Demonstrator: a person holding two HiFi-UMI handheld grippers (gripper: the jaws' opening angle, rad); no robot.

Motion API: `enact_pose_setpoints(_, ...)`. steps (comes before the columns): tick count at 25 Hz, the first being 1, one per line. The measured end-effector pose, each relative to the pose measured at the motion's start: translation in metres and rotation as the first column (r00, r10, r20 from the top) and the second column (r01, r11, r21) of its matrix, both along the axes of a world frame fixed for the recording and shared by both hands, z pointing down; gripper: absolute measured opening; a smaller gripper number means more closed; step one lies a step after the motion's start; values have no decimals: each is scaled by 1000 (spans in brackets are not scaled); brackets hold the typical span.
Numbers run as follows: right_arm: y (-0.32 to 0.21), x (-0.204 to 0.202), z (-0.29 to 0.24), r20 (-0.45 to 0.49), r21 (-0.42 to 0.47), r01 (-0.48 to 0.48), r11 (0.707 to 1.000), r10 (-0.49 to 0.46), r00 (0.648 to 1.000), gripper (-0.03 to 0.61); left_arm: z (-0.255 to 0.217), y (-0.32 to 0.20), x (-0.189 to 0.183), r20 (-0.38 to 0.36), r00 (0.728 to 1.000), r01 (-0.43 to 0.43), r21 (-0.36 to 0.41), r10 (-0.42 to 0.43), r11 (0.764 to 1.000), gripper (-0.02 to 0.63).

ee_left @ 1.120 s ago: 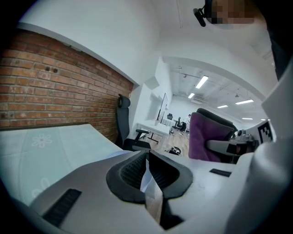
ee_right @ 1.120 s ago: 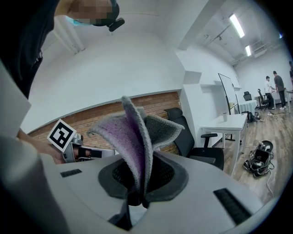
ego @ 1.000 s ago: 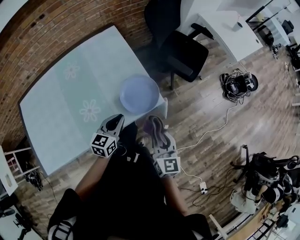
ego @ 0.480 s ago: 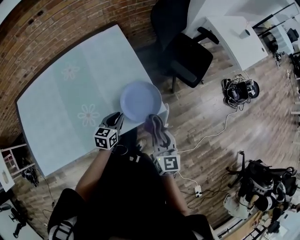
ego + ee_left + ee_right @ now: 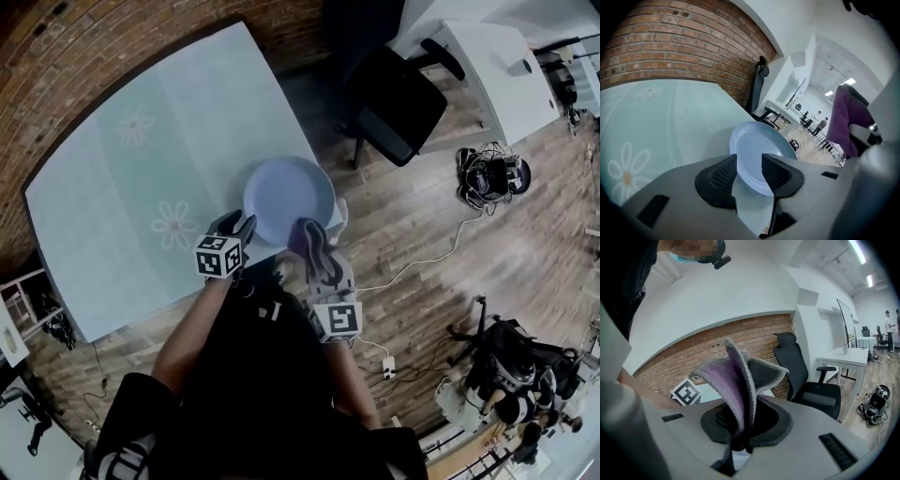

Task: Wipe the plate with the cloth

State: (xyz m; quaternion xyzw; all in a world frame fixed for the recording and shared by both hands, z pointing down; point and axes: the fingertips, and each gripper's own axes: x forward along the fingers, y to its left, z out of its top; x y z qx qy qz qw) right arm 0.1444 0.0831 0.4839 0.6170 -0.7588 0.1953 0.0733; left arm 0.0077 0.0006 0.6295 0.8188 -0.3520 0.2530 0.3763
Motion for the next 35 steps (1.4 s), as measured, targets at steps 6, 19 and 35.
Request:
enact_pose_setpoints(6, -26, -1, 19, 0, -42, 16, 999, -16, 1000, 58, 30, -15, 1, 9, 1000, 18, -76, -17, 997, 158)
enact_pose_setpoints(19, -69, -22, 59, -23, -96, 110, 989, -113, 993, 58, 68, -28, 6, 51, 999, -10, -157, 18, 988, 94)
enact_pose_setpoints(35, -89, -75, 123, -88, -222, 333, 916, -359, 929, 58, 73, -18, -20, 33, 999, -6, -215, 13, 977, 63)
